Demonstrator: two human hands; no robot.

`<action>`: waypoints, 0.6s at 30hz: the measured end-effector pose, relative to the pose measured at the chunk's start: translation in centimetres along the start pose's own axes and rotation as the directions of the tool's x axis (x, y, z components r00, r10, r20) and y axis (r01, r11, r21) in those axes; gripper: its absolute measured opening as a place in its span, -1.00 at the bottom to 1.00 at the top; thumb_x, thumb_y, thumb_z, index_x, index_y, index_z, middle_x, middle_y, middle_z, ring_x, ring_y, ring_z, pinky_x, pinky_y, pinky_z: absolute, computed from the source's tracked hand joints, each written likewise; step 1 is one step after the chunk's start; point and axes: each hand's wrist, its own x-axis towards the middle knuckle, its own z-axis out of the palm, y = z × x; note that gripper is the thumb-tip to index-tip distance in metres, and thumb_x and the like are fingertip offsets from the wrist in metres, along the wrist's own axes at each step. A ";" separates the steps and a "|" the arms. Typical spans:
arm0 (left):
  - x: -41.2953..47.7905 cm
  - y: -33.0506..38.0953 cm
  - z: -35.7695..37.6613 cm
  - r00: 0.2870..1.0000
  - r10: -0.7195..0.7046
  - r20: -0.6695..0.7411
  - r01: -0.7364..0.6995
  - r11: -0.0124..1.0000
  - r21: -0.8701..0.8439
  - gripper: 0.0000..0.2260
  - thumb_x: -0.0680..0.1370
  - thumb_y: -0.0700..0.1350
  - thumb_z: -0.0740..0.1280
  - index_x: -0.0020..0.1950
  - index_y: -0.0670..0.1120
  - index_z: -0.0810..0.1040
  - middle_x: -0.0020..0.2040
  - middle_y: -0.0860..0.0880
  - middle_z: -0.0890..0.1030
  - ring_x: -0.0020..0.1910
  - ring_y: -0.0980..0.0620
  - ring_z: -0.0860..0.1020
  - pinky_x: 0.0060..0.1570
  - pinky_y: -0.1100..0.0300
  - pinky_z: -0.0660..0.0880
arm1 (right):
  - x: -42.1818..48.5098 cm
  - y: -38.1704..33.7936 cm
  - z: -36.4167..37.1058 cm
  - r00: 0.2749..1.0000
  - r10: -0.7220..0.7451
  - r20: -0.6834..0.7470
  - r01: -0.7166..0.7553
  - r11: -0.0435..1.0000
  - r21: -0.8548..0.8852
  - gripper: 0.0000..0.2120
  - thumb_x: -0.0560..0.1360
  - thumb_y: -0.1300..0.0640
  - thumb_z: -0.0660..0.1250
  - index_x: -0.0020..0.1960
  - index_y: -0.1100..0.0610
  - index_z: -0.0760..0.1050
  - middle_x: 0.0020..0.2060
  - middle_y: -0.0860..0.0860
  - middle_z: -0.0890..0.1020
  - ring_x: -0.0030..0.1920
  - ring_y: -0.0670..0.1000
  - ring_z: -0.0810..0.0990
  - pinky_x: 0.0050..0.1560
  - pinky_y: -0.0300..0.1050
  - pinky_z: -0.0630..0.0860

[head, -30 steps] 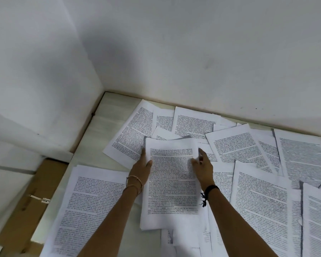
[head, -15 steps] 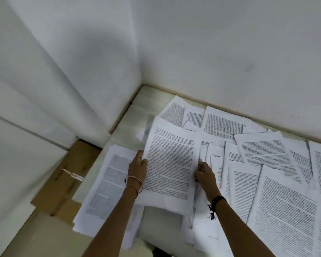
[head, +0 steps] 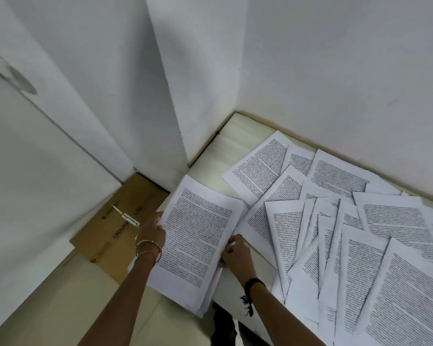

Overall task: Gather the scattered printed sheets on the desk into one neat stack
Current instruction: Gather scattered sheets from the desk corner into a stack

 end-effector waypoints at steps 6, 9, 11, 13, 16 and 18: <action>1.1 -2.7 0.2 0.990 0.038 0.139 -0.049 0.996 0.072 -0.49 0.43 -0.15 0.10 0.39 0.06 0.35 0.34 -0.20 0.40 0.28 -0.19 0.40 0.33 -0.07 0.36 | 0.4 -0.1 0.0 0.999 0.012 -0.037 -0.025 0.927 -0.374 -0.84 0.40 0.31 0.24 -0.29 0.15 0.31 -0.33 0.09 0.55 -0.35 0.01 0.53 -0.36 -0.17 0.51; 0.6 -2.7 0.2 0.985 -0.007 0.174 -0.018 0.989 0.147 -0.51 0.53 -0.20 0.15 0.46 0.07 0.22 0.42 -0.21 0.23 0.40 -0.20 0.22 0.42 -0.01 0.22 | 0.3 0.0 -0.3 0.997 0.022 -0.071 -0.057 0.842 -0.537 -0.70 0.43 0.21 0.24 -0.43 0.11 0.23 -0.48 -0.03 0.39 -0.49 -0.12 0.33 -0.51 -0.31 0.24; 0.7 -2.9 0.5 0.983 -0.029 0.184 -0.005 0.983 0.181 -0.51 0.55 -0.17 0.15 0.47 0.06 0.17 0.43 -0.21 0.23 0.39 -0.21 0.24 0.39 0.00 0.24 | 0.2 0.2 -0.2 0.998 0.051 -0.048 -0.070 0.808 -0.586 -0.69 0.47 0.17 0.23 -0.42 0.12 0.25 -0.47 -0.04 0.39 -0.49 -0.14 0.34 -0.52 -0.32 0.24; 1.0 -2.9 0.8 0.975 -0.052 0.214 0.006 0.977 0.212 -0.49 0.56 -0.08 0.16 0.49 0.07 0.11 0.41 -0.23 0.26 0.36 -0.23 0.31 0.36 -0.03 0.28 | 0.2 0.0 0.2 0.995 0.090 -0.031 -0.094 0.856 -0.509 -0.74 0.47 0.20 0.21 -0.39 0.14 0.30 -0.45 0.00 0.46 -0.49 -0.10 0.40 -0.50 -0.28 0.37; 1.3 -2.4 1.2 0.956 -0.065 0.286 -0.008 0.969 0.247 -0.48 0.56 -0.07 0.16 0.49 0.11 0.06 0.36 -0.23 0.28 0.32 -0.26 0.33 0.33 -0.05 0.32 | 0.6 -0.5 0.9 0.992 0.125 -0.034 -0.128 0.905 -0.406 -0.75 0.47 0.25 0.19 -0.38 0.16 0.29 -0.39 0.06 0.51 -0.41 0.00 0.49 -0.40 -0.15 0.51; 1.7 -2.2 1.2 0.950 -0.032 0.309 -0.045 0.970 0.237 -0.46 0.52 -0.09 0.15 0.47 0.14 0.08 0.34 -0.23 0.30 0.31 -0.25 0.35 0.32 -0.10 0.35 | 1.0 -0.9 0.9 0.992 0.118 -0.041 -0.125 0.908 -0.399 -0.76 0.47 0.29 0.17 -0.36 0.14 0.29 -0.27 0.14 0.58 -0.27 0.08 0.57 -0.23 -0.07 0.59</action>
